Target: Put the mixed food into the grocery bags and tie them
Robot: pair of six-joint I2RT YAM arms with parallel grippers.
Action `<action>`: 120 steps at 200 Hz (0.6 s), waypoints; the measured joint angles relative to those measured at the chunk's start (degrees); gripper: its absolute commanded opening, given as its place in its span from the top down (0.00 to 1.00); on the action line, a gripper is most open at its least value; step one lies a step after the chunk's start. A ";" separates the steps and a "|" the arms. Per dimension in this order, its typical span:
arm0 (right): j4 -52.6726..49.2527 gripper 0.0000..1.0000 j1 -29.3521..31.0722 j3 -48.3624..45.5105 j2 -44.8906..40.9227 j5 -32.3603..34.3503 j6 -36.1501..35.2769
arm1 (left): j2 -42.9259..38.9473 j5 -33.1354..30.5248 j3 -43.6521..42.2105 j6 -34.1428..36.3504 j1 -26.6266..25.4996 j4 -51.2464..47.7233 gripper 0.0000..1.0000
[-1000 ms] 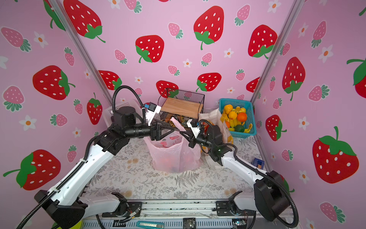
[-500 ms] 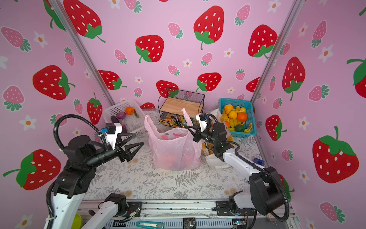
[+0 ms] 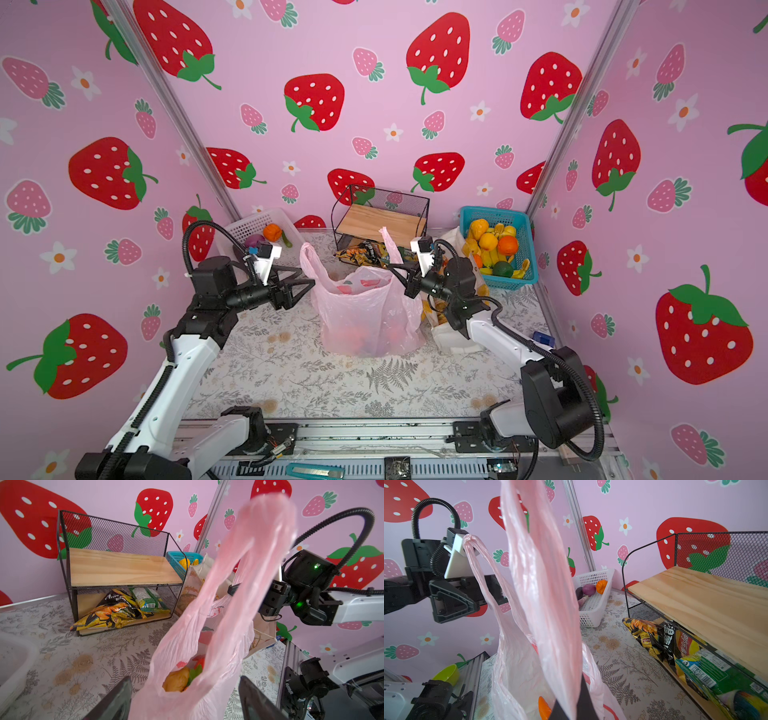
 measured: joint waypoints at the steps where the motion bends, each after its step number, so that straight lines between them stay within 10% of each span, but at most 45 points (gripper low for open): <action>1: 0.02 1.00 0.00 0.00 0.00 -0.02 0.02 | 0.22 0.13 -0.04 0.20 0.00 0.28 0.17; 120: 1.64 1.00 0.00 0.00 0.96 -1.16 0.72 | 10.51 12.61 -0.81 6.49 0.22 13.16 0.55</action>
